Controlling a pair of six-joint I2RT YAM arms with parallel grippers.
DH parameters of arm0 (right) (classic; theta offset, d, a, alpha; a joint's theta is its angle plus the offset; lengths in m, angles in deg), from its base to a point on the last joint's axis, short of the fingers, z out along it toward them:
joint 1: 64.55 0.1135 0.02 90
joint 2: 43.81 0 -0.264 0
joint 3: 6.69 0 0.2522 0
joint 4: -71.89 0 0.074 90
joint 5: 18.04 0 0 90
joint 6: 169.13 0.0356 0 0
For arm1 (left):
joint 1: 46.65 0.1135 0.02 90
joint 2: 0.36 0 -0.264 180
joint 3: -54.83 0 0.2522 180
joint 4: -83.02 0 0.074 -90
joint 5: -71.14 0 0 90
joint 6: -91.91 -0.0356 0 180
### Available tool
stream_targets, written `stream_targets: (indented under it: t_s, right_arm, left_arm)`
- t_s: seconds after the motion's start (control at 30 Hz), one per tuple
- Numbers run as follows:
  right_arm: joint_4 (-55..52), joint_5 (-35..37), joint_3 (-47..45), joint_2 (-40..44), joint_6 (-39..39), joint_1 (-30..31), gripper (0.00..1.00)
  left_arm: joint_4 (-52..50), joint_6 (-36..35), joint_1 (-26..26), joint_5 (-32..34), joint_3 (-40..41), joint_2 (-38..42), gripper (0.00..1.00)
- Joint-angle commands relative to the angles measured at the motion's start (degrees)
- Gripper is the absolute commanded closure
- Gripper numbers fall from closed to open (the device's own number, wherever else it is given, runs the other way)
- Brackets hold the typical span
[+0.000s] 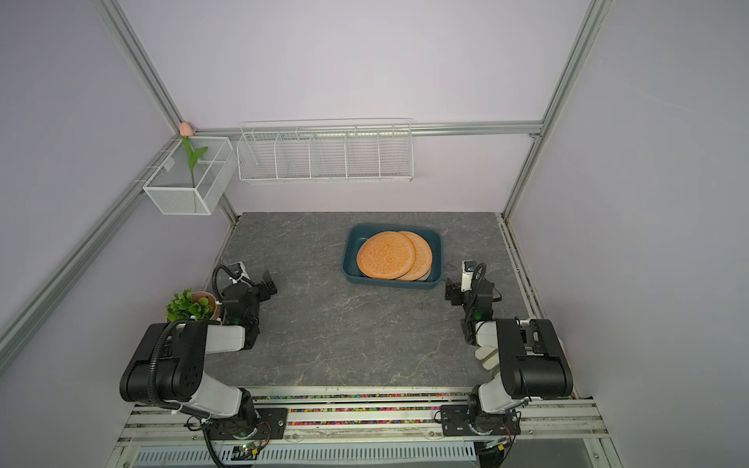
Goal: Put the coasters into the storage box
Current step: Reset both arms
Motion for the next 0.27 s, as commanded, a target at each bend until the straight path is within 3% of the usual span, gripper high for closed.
stream_targets:
  t_s: [0.0,0.23]
  right_arm:
    - [2.77,1.78,-0.14,-0.26,-0.95,0.35,0.11]
    - [2.76,2.12,-0.13,-0.26,-0.79,0.36,0.11]
  left_arm:
    - [2.53,-1.33,0.09,-0.42,0.5,-0.26,0.0]
    - [2.53,-1.27,0.07,-0.43,0.52,-0.28,0.0]
